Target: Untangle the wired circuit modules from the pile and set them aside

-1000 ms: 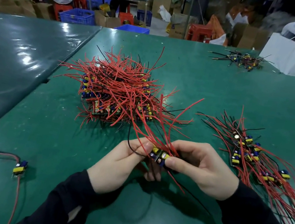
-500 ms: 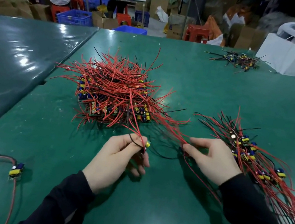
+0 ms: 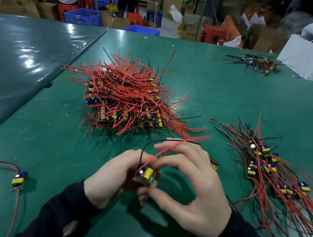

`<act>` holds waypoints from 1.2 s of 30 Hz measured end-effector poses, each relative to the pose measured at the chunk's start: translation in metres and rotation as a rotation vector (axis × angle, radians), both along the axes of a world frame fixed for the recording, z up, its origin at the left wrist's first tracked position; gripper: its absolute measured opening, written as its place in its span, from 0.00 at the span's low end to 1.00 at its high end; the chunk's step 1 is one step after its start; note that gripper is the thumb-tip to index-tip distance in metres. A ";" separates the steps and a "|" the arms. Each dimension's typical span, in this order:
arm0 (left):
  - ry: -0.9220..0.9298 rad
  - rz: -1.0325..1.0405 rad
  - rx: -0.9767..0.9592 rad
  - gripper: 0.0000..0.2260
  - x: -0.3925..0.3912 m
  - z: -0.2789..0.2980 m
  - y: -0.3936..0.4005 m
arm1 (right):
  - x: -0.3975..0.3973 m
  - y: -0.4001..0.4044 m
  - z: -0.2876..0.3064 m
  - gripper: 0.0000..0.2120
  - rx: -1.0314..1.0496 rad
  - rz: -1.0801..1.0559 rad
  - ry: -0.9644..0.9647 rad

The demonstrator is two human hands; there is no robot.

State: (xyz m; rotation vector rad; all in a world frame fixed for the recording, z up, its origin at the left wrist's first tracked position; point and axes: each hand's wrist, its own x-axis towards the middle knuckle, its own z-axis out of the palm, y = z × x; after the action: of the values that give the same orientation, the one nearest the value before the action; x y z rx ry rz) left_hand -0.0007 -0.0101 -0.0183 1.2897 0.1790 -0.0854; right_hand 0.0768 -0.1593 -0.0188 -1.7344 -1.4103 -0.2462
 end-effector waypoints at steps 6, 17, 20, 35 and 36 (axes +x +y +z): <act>-0.002 0.054 0.255 0.27 0.006 -0.005 -0.002 | 0.008 -0.002 -0.004 0.10 -0.036 -0.083 -0.154; -0.354 0.346 0.505 0.04 0.009 -0.011 -0.005 | 0.016 -0.004 -0.010 0.08 -0.011 -0.254 -0.191; -0.396 0.523 0.599 0.03 0.010 -0.016 -0.004 | 0.016 -0.003 -0.011 0.06 -0.017 -0.276 -0.166; -0.608 0.853 0.667 0.05 0.008 -0.005 0.003 | 0.036 -0.012 0.017 0.04 0.309 -0.084 0.884; -0.644 0.825 0.798 0.05 0.007 -0.005 0.002 | 0.039 -0.016 0.021 0.05 0.359 -0.117 0.855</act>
State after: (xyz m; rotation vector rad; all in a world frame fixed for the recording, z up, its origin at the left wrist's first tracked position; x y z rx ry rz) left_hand 0.0067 -0.0084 -0.0238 1.8560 0.1802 1.1976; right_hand 0.1160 -0.1751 0.0019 -1.3611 -0.5955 0.1684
